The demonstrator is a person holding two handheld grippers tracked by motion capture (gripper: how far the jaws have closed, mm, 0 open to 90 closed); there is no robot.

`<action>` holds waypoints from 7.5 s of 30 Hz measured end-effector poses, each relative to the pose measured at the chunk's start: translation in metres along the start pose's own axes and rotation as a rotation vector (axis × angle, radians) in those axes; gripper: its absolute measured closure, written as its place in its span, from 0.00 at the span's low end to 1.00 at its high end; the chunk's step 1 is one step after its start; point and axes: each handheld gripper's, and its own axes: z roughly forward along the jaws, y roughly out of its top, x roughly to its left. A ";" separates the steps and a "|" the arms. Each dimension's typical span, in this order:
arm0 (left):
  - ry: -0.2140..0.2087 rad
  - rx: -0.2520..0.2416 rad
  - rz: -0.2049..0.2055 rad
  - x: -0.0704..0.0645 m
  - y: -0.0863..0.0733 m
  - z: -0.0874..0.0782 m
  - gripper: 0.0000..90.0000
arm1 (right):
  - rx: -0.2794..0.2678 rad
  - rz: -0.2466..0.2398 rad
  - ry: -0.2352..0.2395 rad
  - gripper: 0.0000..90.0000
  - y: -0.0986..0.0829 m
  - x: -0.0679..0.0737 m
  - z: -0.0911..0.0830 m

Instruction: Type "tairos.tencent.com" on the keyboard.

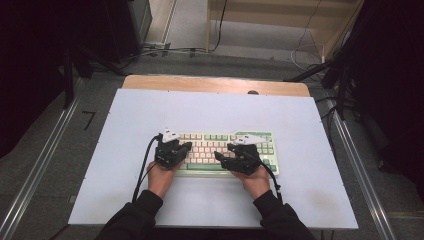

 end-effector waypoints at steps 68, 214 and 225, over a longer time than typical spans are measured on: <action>-0.033 -0.032 -0.022 -0.003 0.002 -0.013 0.53 | 0.040 -0.069 0.035 0.97 -0.011 0.024 0.022; -0.086 -0.011 0.039 -0.011 0.004 -0.012 1.00 | -0.006 0.005 -0.020 0.97 -0.018 -0.008 -0.017; -0.086 -0.011 0.041 -0.011 0.003 -0.013 1.00 | 0.006 0.003 -0.028 0.97 -0.020 -0.009 -0.015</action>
